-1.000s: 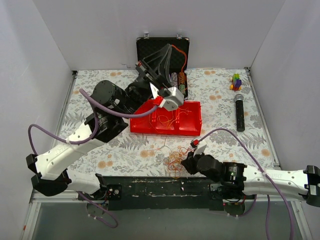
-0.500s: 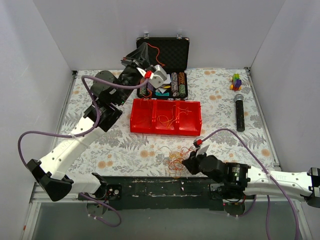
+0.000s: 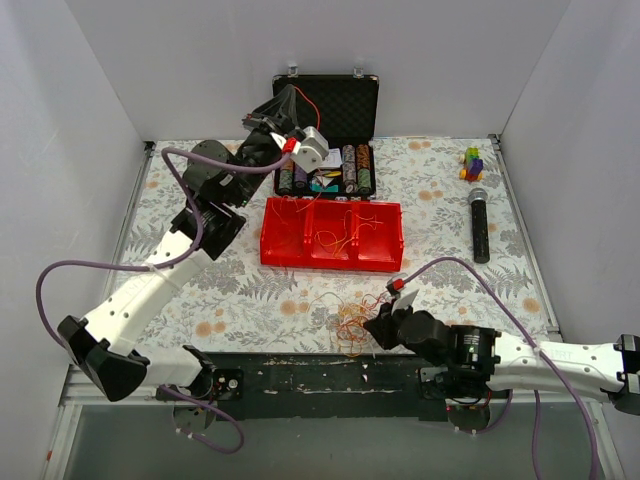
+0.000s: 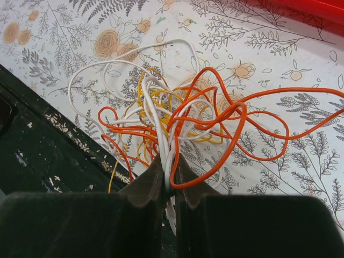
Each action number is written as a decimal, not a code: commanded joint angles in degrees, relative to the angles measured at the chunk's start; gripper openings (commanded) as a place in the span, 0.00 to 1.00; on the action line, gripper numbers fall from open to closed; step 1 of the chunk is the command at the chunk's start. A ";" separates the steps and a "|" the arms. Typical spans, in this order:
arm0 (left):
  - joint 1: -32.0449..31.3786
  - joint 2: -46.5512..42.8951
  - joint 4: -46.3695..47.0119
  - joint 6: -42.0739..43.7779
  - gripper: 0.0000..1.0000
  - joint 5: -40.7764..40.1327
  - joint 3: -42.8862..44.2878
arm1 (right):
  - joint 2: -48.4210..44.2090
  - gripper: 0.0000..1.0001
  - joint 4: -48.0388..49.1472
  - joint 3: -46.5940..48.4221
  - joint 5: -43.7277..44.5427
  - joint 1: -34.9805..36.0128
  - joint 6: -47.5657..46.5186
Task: Untangle the cables
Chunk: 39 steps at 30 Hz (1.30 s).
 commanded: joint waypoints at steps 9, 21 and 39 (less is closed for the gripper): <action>3.01 -0.83 2.78 -1.34 0.00 3.76 -4.19 | -1.87 0.06 0.13 -0.59 1.67 0.86 1.62; 3.01 0.48 11.14 -4.33 0.00 4.56 -3.14 | -0.90 0.04 1.09 -1.12 1.58 0.95 2.41; 7.05 0.75 13.59 -3.80 0.00 4.03 -11.48 | -1.78 0.04 1.18 -1.82 1.76 1.57 3.12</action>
